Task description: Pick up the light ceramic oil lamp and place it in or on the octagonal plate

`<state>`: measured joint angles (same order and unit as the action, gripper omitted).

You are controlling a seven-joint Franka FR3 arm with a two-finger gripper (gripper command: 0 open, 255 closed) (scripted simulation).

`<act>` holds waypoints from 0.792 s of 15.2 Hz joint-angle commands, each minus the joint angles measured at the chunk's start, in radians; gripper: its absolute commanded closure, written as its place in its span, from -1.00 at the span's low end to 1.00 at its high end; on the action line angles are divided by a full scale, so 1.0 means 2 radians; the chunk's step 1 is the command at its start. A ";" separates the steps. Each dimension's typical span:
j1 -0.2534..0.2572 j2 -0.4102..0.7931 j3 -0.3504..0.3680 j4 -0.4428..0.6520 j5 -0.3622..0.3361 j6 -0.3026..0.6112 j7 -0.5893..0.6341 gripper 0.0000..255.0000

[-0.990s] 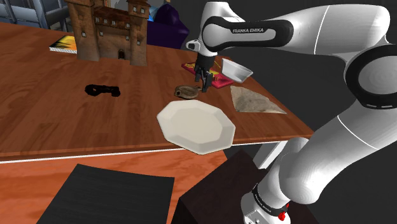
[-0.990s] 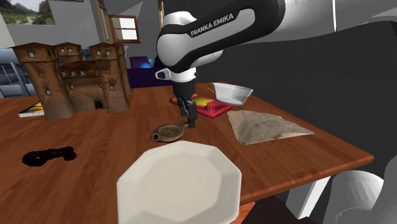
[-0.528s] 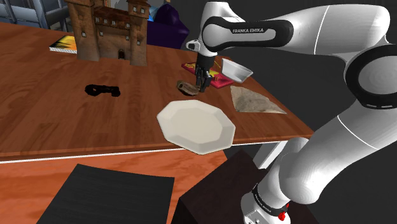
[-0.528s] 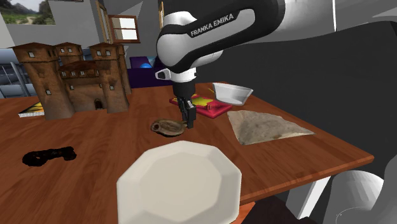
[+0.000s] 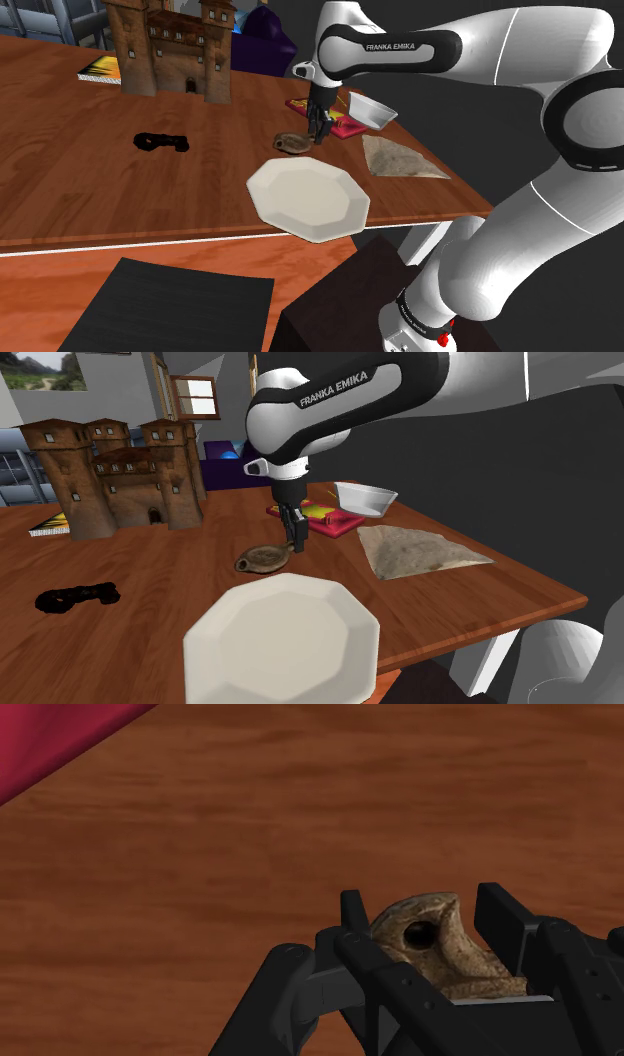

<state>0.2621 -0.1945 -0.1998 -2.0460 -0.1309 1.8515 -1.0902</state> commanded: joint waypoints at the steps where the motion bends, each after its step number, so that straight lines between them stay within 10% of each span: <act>1: 0.000 -0.001 0.000 0.009 0.000 -0.010 -0.001 1.00; 8: 0.001 0.000 0.002 0.044 0.002 -0.044 -0.004 1.00; 9: 0.001 0.000 0.002 0.044 0.002 -0.044 -0.004 -1.00; 12: 0.009 -0.022 0.005 0.017 0.028 -0.027 -0.005 -1.00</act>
<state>0.2776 -0.2278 -0.1907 -2.0016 -0.0849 1.7933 -1.0984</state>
